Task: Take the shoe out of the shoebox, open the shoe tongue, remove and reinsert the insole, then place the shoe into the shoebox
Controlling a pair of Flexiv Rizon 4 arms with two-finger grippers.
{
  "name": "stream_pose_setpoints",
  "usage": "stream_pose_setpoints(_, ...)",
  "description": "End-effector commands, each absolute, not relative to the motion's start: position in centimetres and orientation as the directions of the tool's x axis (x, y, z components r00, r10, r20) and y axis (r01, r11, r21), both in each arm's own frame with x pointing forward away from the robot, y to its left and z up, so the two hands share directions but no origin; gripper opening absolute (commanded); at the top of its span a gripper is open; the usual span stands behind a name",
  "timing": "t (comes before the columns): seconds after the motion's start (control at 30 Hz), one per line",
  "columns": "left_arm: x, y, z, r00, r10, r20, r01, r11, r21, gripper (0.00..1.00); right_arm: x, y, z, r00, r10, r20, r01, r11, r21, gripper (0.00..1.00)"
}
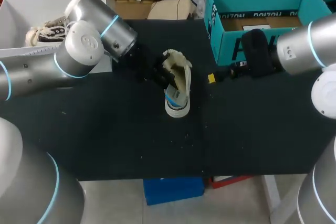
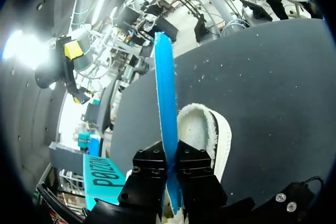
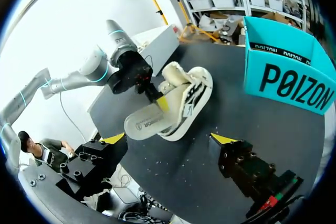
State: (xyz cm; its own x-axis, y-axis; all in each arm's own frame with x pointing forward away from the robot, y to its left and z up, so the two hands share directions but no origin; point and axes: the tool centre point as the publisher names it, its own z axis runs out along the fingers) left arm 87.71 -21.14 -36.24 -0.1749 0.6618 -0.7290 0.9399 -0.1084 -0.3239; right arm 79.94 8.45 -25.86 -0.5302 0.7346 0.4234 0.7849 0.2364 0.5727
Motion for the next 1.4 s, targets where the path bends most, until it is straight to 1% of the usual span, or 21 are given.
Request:
stream_pose_setpoints(0.03, 89.1, -21.4, -36.9, -0.174, 0.664, -0.727, 0.940, -0.108, -0.324, 0.00, 80.0, 8.6, -25.8, -0.528, 0.737, 0.421, 0.786, 0.237, 0.570, 1.00)
stream_pose_setpoints(0.2, 90.1, -21.4, -37.2, -0.178, 0.681, -0.710, 0.949, -0.072, -0.307, 0.00, 80.0, 8.6, -25.8, -0.528, 0.737, 0.421, 0.786, 0.237, 0.570, 1.00)
stream_pose_setpoints(0.23, 90.1, -21.4, -37.2, -0.178, 0.681, -0.710, 0.950, -0.069, -0.304, 0.09, 80.0, 8.6, -25.8, -0.528, 0.737, 0.421, 0.786, 0.237, 0.570, 1.00)
stream_pose_setpoints(0.27, 90.2, -21.4, -37.1, -0.173, 0.683, -0.709, 0.952, -0.069, -0.298, 0.40, 80.0, 8.6, -25.8, -0.528, 0.737, 0.421, 0.786, 0.237, 0.570, 1.00)
stream_pose_setpoints(0.3, 90.1, -21.3, -36.9, -0.171, 0.683, -0.710, 0.953, -0.068, -0.294, 0.53, 80.0, 8.6, -25.8, -0.528, 0.737, 0.421, 0.786, 0.237, 0.570, 1.00)
stream_pose_setpoints(0.33, 90.1, -21.3, -36.6, -0.170, 0.680, -0.713, 0.954, -0.067, -0.291, 0.59, 80.0, 8.6, -25.8, -0.528, 0.737, 0.421, 0.786, 0.237, 0.570, 1.00)
stream_pose_setpoints(0.4, 89.9, -21.1, -36.2, -0.164, 0.678, -0.716, 0.957, -0.067, -0.283, 0.62, 80.0, 8.6, -25.8, -0.528, 0.737, 0.421, 0.786, 0.237, 0.570, 1.00)
stream_pose_setpoints(0.43, 89.8, -21.0, -35.9, -0.157, 0.678, -0.719, 0.958, -0.071, -0.277, 0.61, 80.0, 8.6, -25.8, -0.528, 0.737, 0.421, 0.786, 0.237, 0.570, 1.00)
stream_pose_setpoints(0.47, 89.6, -20.9, -35.6, -0.151, 0.677, -0.720, 0.959, -0.075, -0.272, 0.58, 80.0, 8.6, -25.8, -0.528, 0.737, 0.421, 0.786, 0.237, 0.570, 1.00)
stream_pose_setpoints(0.5, 89.5, -20.8, -35.4, -0.146, 0.676, -0.722, 0.960, -0.078, -0.268, 0.50, 80.0, 8.6, -25.8, -0.528, 0.737, 0.421, 0.786, 0.237, 0.570, 1.00)
stream_pose_setpoints(0.7, 87.7, -20.8, -33.8, -0.093, 0.674, -0.733, 0.961, -0.130, -0.243, 0.41, 80.0, 8.6, -25.8, -0.528, 0.737, 0.421, 0.786, 0.237, 0.570, 1.00)
stream_pose_setpoints(0.87, 86.0, -20.6, -33.2, -0.071, 0.678, -0.731, 0.957, -0.161, -0.242, 0.36, 80.0, 8.6, -25.8, -0.528, 0.737, 0.421, 0.786, 0.237, 0.570, 1.00)
stream_pose_setpoints(1.1, 84.0, -20.2, -32.9, -0.054, 0.692, -0.720, 0.951, -0.185, -0.249, 0.36, 80.0, 8.6, -25.8, -0.528, 0.737, 0.421, 0.786, 0.237, 0.570, 1.00)
stream_pose_setpoints(1.2, 83.7, -19.7, -32.6, -0.053, 0.695, -0.717, 0.953, -0.179, -0.243, 0.35, 80.0, 8.6, -25.8, -0.528, 0.737, 0.421, 0.786, 0.237, 0.570, 1.00)
stream_pose_setpoints(1.23, 83.6, -19.6, -32.5, -0.052, 0.696, -0.716, 0.954, -0.177, -0.242, 0.33, 80.0, 8.6, -25.8, -0.528, 0.737, 0.421, 0.786, 0.237, 0.570, 1.00)
stream_pose_setpoints(1.27, 83.5, -19.4, -32.5, -0.052, 0.697, -0.715, 0.954, -0.176, -0.242, 0.22, 80.0, 8.6, -25.8, -0.528, 0.737, 0.421, 0.786, 0.237, 0.570, 1.00)
stream_pose_setpoints(1.3, 83.4, -19.3, -32.4, -0.051, 0.700, -0.713, 0.954, -0.176, -0.241, 0.09, 80.0, 8.6, -25.8, -0.528, 0.737, 0.421, 0.786, 0.237, 0.570, 1.00)
stream_pose_setpoints(1.33, 83.3, -19.2, -32.4, -0.050, 0.701, -0.712, 0.954, -0.177, -0.241, 0.00, 80.0, 8.6, -25.8, -0.528, 0.737, 0.421, 0.786, 0.237, 0.570, 1.00)
stream_pose_setpoints(1.4, 83.1, -19.1, -32.4, -0.044, 0.704, -0.709, 0.952, -0.185, -0.243, 0.00, 80.0, 8.6, -25.8, -0.528, 0.737, 0.421, 0.786, 0.237, 0.570, 1.00)
